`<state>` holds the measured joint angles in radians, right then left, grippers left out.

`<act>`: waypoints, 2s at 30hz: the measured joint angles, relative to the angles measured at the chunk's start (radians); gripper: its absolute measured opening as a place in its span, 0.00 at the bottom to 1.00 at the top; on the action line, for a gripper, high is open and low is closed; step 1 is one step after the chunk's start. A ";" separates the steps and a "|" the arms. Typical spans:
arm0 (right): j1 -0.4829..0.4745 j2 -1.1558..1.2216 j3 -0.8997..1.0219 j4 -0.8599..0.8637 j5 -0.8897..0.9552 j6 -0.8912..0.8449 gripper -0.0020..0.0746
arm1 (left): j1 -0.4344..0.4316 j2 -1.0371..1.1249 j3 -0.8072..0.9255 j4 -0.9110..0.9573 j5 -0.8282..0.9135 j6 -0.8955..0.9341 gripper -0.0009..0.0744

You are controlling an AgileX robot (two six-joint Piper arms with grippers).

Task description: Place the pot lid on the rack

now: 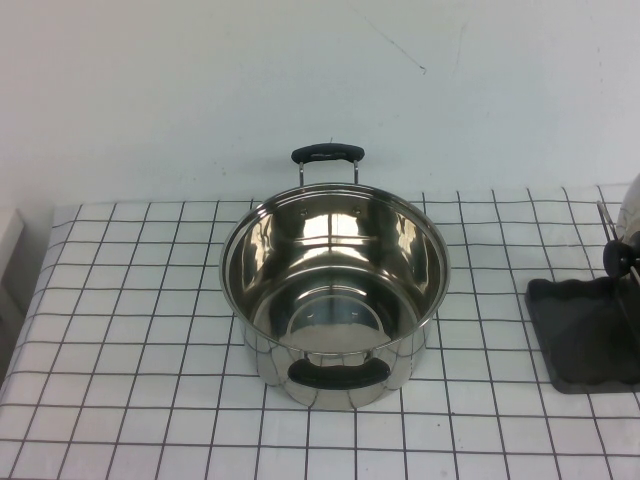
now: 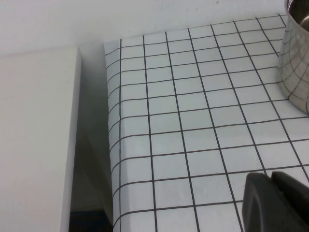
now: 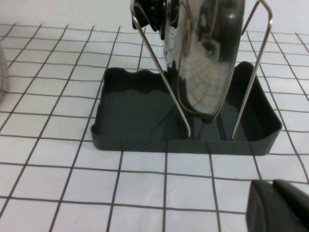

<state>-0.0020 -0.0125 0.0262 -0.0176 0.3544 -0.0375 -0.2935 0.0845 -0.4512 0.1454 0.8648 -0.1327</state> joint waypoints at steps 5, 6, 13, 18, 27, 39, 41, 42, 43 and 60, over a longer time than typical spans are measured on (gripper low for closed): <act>0.000 0.000 0.000 0.000 0.000 0.000 0.02 | 0.000 0.000 0.000 0.000 0.000 0.000 0.01; 0.000 0.000 0.000 0.000 0.000 0.000 0.02 | 0.000 0.000 0.000 0.000 0.000 0.000 0.01; 0.000 0.000 0.000 -0.002 0.002 0.000 0.02 | 0.000 0.000 0.000 0.000 0.000 -0.001 0.01; 0.000 0.000 0.000 -0.002 0.002 0.000 0.02 | 0.000 0.000 0.000 0.000 0.000 -0.001 0.01; 0.000 0.000 0.000 -0.004 0.002 0.000 0.02 | 0.000 -0.002 0.064 0.076 -0.140 0.028 0.01; 0.000 0.000 0.000 -0.006 0.002 0.000 0.02 | 0.113 -0.089 0.421 0.002 -0.642 0.117 0.01; 0.000 0.000 0.000 -0.006 0.002 0.000 0.02 | 0.185 -0.091 0.466 -0.056 -0.671 0.143 0.01; 0.000 0.000 0.000 -0.006 0.002 0.000 0.02 | 0.214 -0.092 0.472 -0.070 -0.673 0.150 0.01; 0.000 0.000 0.000 -0.006 0.002 0.000 0.02 | 0.248 -0.093 0.475 -0.079 -0.670 0.151 0.01; 0.000 0.000 0.000 -0.007 0.002 0.000 0.02 | 0.375 -0.096 0.479 -0.219 -0.558 0.199 0.01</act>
<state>-0.0020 -0.0125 0.0262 -0.0249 0.3560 -0.0375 0.0813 -0.0111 0.0274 -0.0736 0.3070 0.0662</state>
